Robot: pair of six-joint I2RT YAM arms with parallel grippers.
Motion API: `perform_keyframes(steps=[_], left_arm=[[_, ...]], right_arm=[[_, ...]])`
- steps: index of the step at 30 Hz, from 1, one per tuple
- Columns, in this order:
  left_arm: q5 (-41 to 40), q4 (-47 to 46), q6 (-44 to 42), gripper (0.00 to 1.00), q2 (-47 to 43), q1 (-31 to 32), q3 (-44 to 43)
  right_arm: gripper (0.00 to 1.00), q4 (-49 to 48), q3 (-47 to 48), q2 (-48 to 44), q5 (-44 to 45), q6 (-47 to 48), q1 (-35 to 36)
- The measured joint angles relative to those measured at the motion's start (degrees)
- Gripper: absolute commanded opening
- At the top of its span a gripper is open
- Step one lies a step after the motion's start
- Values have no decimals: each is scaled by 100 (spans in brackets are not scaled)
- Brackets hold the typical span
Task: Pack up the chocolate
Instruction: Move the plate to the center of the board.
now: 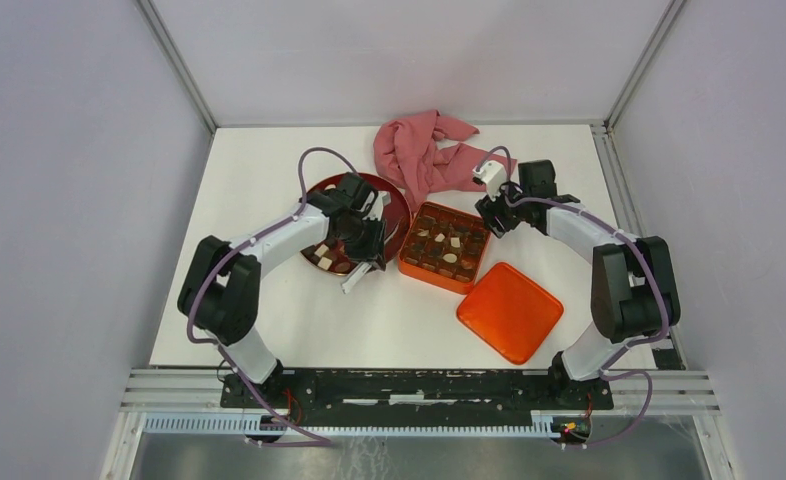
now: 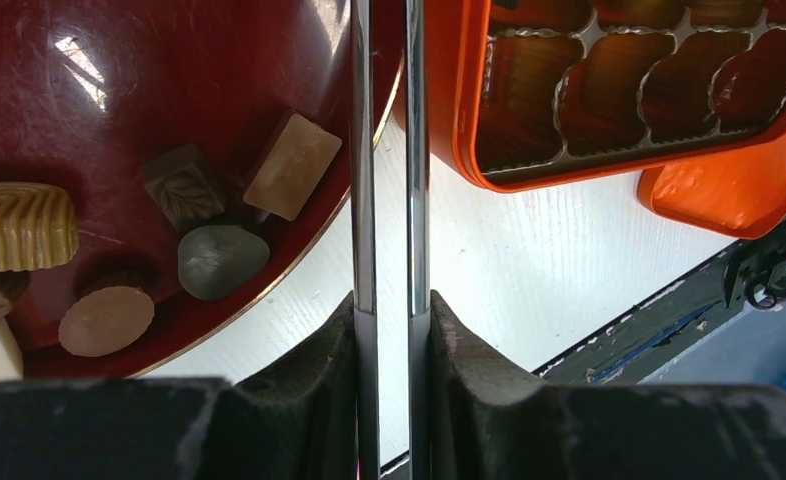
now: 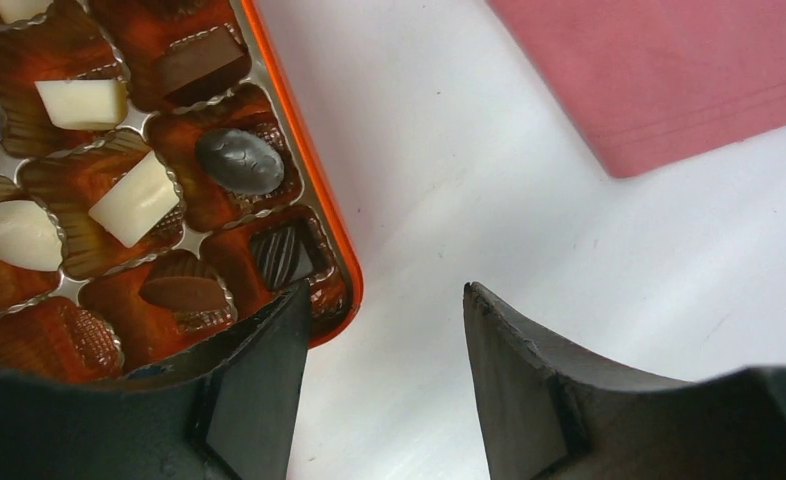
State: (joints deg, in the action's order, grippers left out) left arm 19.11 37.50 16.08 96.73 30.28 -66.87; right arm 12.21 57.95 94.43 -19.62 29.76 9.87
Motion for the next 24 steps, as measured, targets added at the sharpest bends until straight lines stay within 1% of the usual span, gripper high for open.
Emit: perform_keyframes(steps=[6,13,18,24], left_arm=[[-160,4,-2,5,-354,42,-28],[-527,76,-4,6,-874,46,-35],[-1027,369,-15,9,-1213,33,-35],[-1676,1001,-57,14,-1394,-98,-37]], right_arm=[[62,57,50,28,-367,153,-2],[62,369,455,208,-833,420,0],[62,455,507,205,-1281,442,0],[62,555,507,205,-1526,437,0]])
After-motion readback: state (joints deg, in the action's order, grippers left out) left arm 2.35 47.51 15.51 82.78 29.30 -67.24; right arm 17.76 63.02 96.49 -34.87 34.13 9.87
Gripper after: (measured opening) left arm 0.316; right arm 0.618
